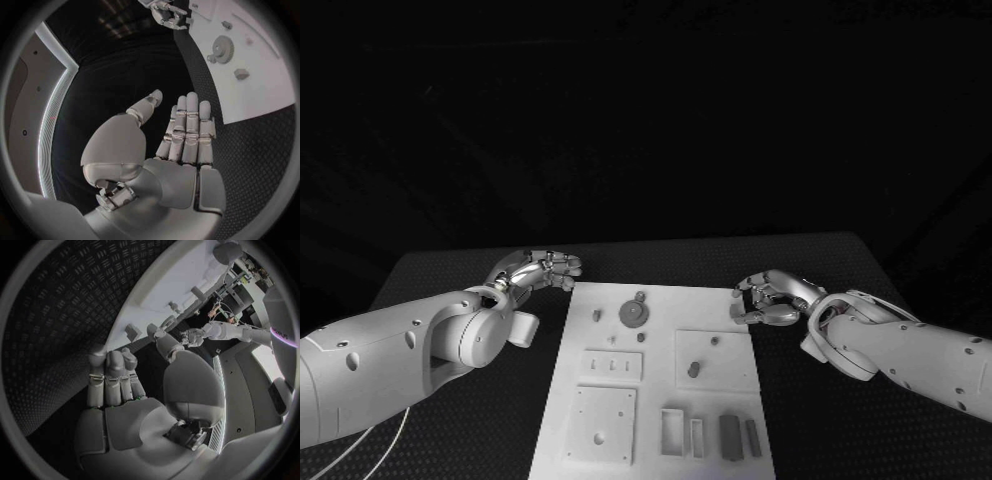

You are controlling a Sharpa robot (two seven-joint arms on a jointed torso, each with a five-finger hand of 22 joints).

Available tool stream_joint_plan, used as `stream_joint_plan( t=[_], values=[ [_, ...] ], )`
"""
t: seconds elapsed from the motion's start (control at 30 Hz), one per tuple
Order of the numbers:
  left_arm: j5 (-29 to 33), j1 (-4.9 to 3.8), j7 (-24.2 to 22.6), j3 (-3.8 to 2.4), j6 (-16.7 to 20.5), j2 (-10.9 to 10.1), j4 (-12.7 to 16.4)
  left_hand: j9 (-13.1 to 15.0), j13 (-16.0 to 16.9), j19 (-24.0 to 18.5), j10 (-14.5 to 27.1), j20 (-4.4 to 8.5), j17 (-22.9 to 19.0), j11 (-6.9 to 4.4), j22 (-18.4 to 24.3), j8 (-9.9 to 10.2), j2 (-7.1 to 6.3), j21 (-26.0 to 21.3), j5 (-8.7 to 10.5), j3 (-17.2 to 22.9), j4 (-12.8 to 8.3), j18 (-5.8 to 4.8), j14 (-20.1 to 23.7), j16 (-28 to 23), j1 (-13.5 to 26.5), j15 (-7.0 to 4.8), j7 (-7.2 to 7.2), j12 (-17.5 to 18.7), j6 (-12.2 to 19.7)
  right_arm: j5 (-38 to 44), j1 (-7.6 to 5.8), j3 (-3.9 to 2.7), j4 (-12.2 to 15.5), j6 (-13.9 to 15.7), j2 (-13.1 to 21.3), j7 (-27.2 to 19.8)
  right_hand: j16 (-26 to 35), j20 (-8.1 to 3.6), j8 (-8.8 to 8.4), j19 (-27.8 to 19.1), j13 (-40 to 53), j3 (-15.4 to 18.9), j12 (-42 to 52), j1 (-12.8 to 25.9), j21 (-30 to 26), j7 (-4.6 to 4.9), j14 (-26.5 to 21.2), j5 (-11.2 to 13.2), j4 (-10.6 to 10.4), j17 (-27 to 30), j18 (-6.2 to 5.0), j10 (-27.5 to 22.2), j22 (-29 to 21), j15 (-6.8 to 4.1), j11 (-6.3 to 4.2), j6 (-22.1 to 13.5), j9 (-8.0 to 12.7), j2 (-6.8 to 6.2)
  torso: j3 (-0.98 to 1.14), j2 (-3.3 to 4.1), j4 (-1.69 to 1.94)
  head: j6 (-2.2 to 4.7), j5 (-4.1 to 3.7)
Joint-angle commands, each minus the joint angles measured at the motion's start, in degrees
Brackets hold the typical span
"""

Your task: Assemble the parts on the task board

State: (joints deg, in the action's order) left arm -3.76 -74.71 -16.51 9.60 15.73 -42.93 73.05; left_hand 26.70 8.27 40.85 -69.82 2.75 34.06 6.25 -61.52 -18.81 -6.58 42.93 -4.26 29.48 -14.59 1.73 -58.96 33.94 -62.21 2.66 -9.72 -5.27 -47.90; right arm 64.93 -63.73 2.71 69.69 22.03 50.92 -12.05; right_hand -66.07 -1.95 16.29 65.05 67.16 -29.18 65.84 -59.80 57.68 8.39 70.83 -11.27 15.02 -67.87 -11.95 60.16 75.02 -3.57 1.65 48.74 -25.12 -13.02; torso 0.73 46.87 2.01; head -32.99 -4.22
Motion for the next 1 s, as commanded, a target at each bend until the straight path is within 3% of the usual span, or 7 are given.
stream_joint_plan(
  t=[0.03,0.1,0.33,0.5,0.8,1.0],
  values=[
    [-0.13,-0.03,-0.56,-0.05,-1.02,0.10,0.00,0.10,0.07,-0.19,-0.47,0.04,0.10,0.10,-0.07,0.28,0.07,0.29,0.18,0.38,-0.09,1.07,0.19,-0.25,0.42,0.23,-0.31,0.29,-0.17,-0.48,0.37,0.00,-0.38,-1.17,-0.42,-0.98,0.29,-0.10,0.20,-0.40,-0.15,-0.72,0.39,-1.44,-0.39,0.56,-0.29,2.86,0.16,-0.09,-3.05,-5.95,0.83,-0.08,0.92,1.20,0.05,0.56,-0.06,-0.05,0.03,-0.14,0.10],
    [-0.13,-0.01,-0.55,-0.04,-1.03,0.09,0.00,0.10,0.07,-0.19,-0.47,0.04,0.10,0.09,-0.07,0.28,0.08,0.29,0.18,0.38,-0.09,1.07,0.19,-0.25,0.42,0.23,-0.31,0.30,-0.17,-0.48,0.57,0.00,-0.76,-1.44,-0.82,-0.99,0.32,0.03,0.40,-0.36,-0.29,-2.26,0.47,-2.56,-0.45,0.47,-0.25,4.92,-0.51,-0.10,-3.05,-5.93,0.81,-0.17,0.82,1.67,0.11,0.63,-0.06,-0.05,0.10,-0.19,0.07],
    [-0.15,0.01,-0.53,-0.04,-1.13,0.12,-0.15,0.11,0.08,-0.20,-0.49,0.04,0.11,0.09,-0.07,0.28,0.11,0.29,0.18,0.38,-0.08,1.06,0.19,-0.26,0.43,0.24,-0.31,0.31,-0.17,-0.53,1.22,-0.01,-1.55,-1.58,-1.70,-0.87,0.39,0.27,1.31,-0.34,-0.63,-6.71,0.63,-4.58,-0.40,-0.13,-0.21,8.16,-2.51,-0.15,-3.05,-5.97,0.91,-0.66,0.27,3.76,0.13,0.98,-0.11,-0.06,0.08,-0.36,0.17],
    [-0.19,0.01,-0.51,-0.04,-1.14,0.11,-0.13,0.11,0.08,-0.20,-0.49,0.03,0.11,0.09,-0.07,0.28,0.12,0.28,0.19,0.38,-0.08,1.06,0.19,-0.26,0.44,0.24,-0.31,0.32,-0.17,-0.50,1.39,-0.01,-1.76,-1.52,-1.90,-0.78,0.31,0.21,1.75,-0.28,-0.74,-8.89,0.77,-5.17,-0.21,-0.53,-0.17,8.46,-3.44,-0.24,-3.05,-5.91,0.97,-1.01,-0.09,4.61,0.04,1.16,-0.14,-0.09,0.07,-0.47,0.29],
    [-0.20,0.01,-0.45,-0.04,-1.20,0.01,-0.14,0.12,0.09,-0.20,-0.50,0.03,0.12,0.09,-0.07,0.29,0.15,0.28,0.19,0.39,-0.06,1.06,0.20,-0.27,0.47,0.24,-0.31,0.34,-0.17,-0.01,1.41,-0.01,-2.03,-1.11,-1.88,-0.55,0.10,0.02,2.87,-0.13,-0.86,-11.26,1.01,-5.64,0.22,-1.21,-0.01,8.48,-4.12,-0.40,-3.05,-5.62,1.04,-1.56,-0.70,6.39,-0.44,2.86,-0.17,-0.12,0.09,-0.64,0.19],
    [-0.20,0.01,-0.43,-0.04,-1.24,-0.01,-0.16,0.12,0.09,-0.21,-0.50,0.03,0.13,0.09,-0.08,0.29,0.17,0.28,0.19,0.39,-0.05,1.06,0.20,-0.27,0.48,0.24,-0.31,0.35,-0.17,0.12,1.42,-0.01,-2.12,-0.63,-1.92,-0.40,0.01,-0.05,3.16,0.01,-0.92,-11.46,1.12,-5.32,0.46,-1.44,0.14,8.49,-4.09,-0.44,-3.05,-5.42,1.04,-1.80,-0.94,6.82,-0.57,2.73,-0.16,-0.14,0.05,-0.62,0.22]
  ],
)
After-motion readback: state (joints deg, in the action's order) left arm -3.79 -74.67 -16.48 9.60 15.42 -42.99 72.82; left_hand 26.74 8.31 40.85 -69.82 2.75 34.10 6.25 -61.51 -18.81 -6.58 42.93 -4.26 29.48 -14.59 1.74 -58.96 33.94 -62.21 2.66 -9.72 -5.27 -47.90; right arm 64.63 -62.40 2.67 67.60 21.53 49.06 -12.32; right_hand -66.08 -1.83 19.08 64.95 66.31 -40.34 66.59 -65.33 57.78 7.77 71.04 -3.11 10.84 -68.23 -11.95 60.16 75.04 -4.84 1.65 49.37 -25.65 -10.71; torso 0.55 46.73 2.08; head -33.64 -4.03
